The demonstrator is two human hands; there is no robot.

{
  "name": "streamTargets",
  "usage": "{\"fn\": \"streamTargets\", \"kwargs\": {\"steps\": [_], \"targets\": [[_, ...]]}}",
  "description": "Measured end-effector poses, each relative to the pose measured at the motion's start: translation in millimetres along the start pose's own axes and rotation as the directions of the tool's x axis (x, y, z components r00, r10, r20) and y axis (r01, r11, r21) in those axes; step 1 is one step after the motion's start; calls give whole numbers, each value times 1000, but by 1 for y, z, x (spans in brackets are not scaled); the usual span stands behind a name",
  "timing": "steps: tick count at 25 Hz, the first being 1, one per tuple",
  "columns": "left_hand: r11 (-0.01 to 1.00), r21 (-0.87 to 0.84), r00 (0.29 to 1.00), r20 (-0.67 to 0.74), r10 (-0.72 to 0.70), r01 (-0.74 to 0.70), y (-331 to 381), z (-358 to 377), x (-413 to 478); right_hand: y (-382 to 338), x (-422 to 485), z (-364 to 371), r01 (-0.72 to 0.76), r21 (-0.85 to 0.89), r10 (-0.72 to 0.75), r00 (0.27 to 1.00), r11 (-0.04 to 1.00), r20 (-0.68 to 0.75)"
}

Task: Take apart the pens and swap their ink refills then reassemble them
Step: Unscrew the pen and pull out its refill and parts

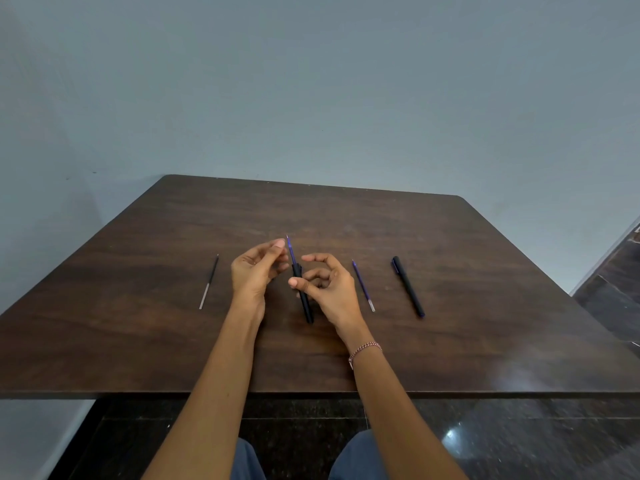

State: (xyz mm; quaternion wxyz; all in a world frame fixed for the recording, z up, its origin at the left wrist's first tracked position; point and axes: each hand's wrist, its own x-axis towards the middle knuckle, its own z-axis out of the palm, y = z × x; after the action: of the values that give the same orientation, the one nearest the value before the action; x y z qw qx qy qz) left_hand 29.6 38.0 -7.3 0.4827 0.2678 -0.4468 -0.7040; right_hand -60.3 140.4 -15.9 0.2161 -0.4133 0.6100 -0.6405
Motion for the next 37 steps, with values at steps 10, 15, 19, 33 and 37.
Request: {"fn": "streamTargets", "kwargs": {"steps": [10,15,19,33,37], "targets": [[999,6,987,154,-38,37,1,0,-3,-1,-1,0,-23,-21,23,1000,1000,2],[996,-71,995,96,-42,49,3,-1,2,0,-1,0,-34,-49,35,999,998,13],[994,-100,998,52,-32,37,3,-2,3,0,0,1,-42,-84,44,999,996,22],[957,-280,989,-142,32,-71,7,-8,8,-4,-2,2,-28,-246,25,1000,969,-18],[947,-305,984,-174,46,-98,7,-10,9,-4,-2,2,-27,-222,20,999,975,-32]]}}
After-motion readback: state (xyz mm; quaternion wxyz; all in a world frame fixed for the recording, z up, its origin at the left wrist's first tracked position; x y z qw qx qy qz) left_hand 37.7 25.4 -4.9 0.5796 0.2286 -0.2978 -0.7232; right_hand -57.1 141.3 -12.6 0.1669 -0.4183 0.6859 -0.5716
